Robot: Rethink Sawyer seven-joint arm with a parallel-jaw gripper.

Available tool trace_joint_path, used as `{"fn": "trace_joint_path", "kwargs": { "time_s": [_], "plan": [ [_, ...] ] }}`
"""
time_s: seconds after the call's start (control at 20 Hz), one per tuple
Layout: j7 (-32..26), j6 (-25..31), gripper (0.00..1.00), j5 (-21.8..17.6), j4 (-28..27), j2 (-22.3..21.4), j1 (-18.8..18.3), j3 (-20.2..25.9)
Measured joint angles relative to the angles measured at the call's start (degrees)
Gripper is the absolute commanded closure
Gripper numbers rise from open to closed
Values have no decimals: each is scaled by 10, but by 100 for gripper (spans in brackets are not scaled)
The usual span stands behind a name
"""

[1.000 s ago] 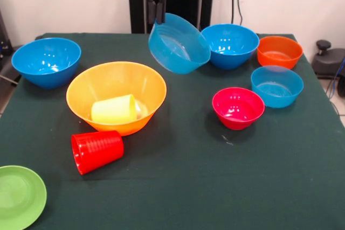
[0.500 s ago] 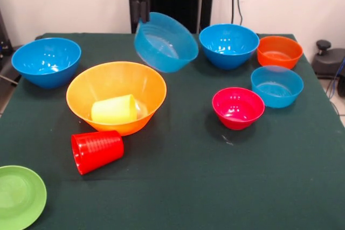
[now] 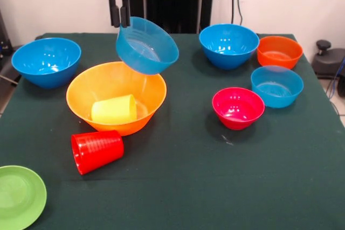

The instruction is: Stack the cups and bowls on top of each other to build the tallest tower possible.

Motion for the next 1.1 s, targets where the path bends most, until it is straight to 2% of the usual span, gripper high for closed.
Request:
{"fn": "trace_joint_path", "kwargs": {
  "time_s": [0.7,1.1],
  "plan": [
    [-6,0,100,-34,0,11,7,10],
    [-6,0,100,-39,0,15,4,25]
  ]
}}
